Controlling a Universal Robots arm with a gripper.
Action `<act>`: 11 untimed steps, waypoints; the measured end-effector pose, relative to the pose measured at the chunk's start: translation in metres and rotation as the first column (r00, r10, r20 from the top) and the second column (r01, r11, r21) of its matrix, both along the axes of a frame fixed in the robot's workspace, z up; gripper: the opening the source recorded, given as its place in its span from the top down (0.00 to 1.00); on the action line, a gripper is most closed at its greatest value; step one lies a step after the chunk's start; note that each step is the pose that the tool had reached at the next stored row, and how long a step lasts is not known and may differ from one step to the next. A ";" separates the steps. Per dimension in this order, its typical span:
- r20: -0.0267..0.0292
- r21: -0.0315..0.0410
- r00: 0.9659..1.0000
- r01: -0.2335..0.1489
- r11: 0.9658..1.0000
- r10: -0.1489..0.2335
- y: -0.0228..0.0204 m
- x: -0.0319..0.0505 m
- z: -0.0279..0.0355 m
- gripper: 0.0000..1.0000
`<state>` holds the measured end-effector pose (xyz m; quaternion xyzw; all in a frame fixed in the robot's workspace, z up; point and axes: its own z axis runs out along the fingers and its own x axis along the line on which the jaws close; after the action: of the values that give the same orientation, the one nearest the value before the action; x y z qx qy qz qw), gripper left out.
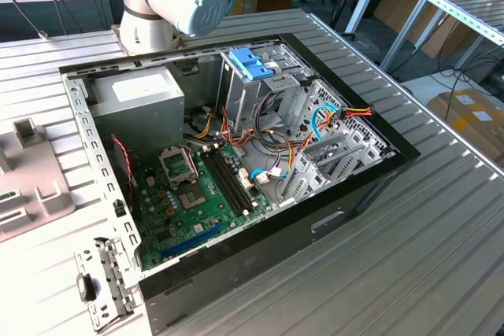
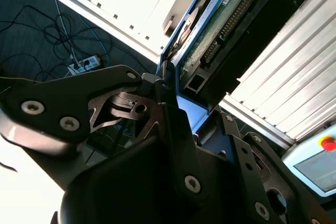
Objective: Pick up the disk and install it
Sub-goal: 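Pick up the disk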
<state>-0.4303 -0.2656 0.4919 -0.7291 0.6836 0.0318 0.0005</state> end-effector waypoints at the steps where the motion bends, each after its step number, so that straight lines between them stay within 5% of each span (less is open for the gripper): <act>1: 0.000 0.000 1.000 0.000 1.000 0.000 0.0000 0.0004 0.0001 0.63; 11: 0.000 0.000 1.000 0.000 1.000 0.000 0.0000 0.0026 0.0000 0.63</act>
<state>-0.4277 -0.2656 0.4919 -0.7291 0.6836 0.0319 0.0005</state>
